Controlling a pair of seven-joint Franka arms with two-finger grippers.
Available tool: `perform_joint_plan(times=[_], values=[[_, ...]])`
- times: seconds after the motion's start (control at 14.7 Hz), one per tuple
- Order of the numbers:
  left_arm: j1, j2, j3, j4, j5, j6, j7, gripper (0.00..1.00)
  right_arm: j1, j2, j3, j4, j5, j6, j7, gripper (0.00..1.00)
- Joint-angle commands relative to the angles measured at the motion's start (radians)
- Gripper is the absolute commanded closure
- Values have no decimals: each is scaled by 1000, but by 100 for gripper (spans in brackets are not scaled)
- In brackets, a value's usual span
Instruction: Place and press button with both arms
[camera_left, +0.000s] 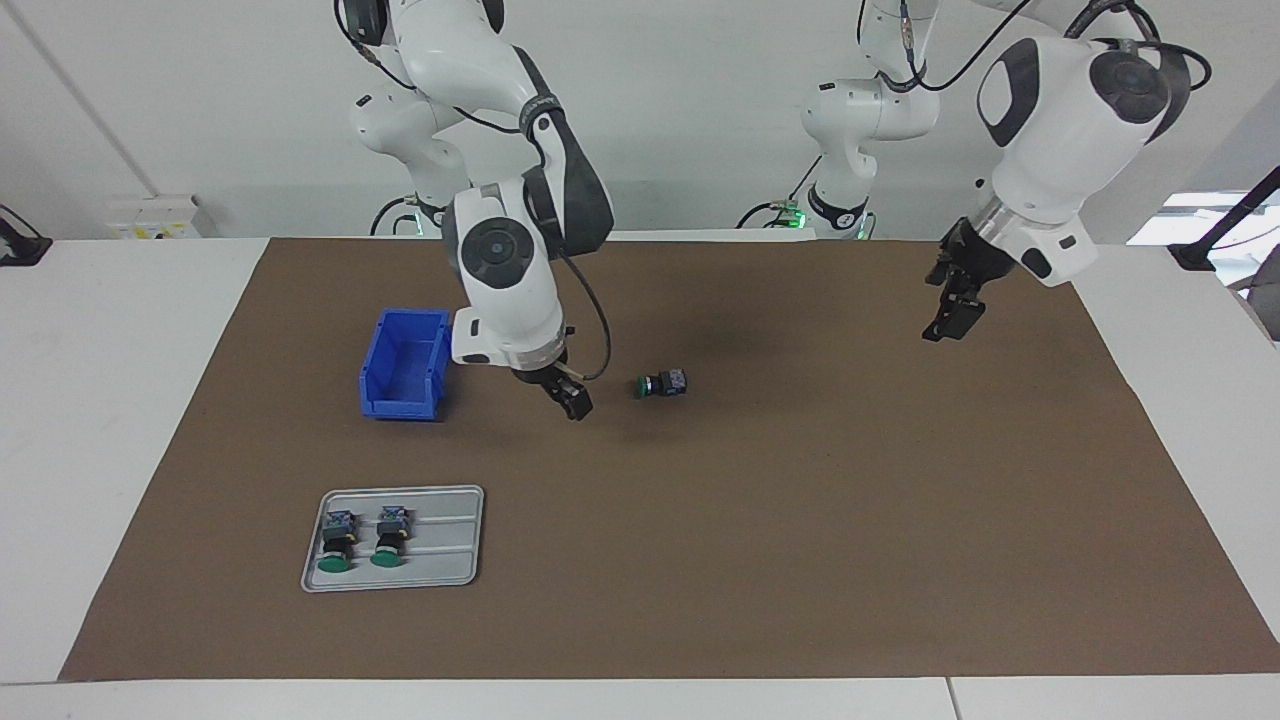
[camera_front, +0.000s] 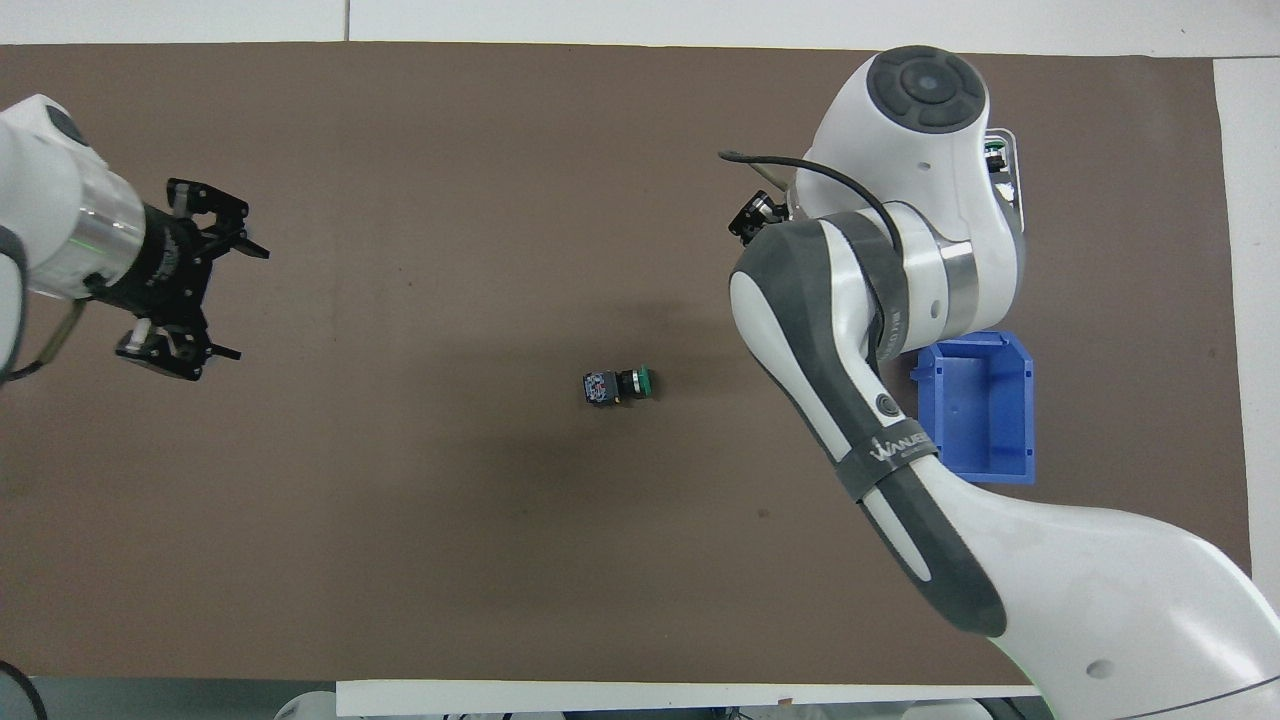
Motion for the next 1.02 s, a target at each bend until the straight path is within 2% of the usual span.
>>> perform_joint_plan(times=[0.0, 0.27, 0.55, 0.68, 0.95], values=[[-127, 55, 10, -33, -5, 117, -258, 0, -164, -64, 140, 1, -91, -17, -145, 0], [-304, 139, 10, -102, -5, 316, -583, 0, -392, -130, 298, -1, -143, -55, -355, 0], [-413, 291, 11, -79, -7, 427, -720, 0, -575, -206, 420, -9, -200, -130, -515, 0], [-444, 355, 11, -49, -5, 435, -744, 0, -627, -238, 437, -9, -206, -181, -572, 0], [-497, 392, 11, -44, -7, 527, -817, 0, -711, -302, 467, -15, -220, -245, -676, 0]])
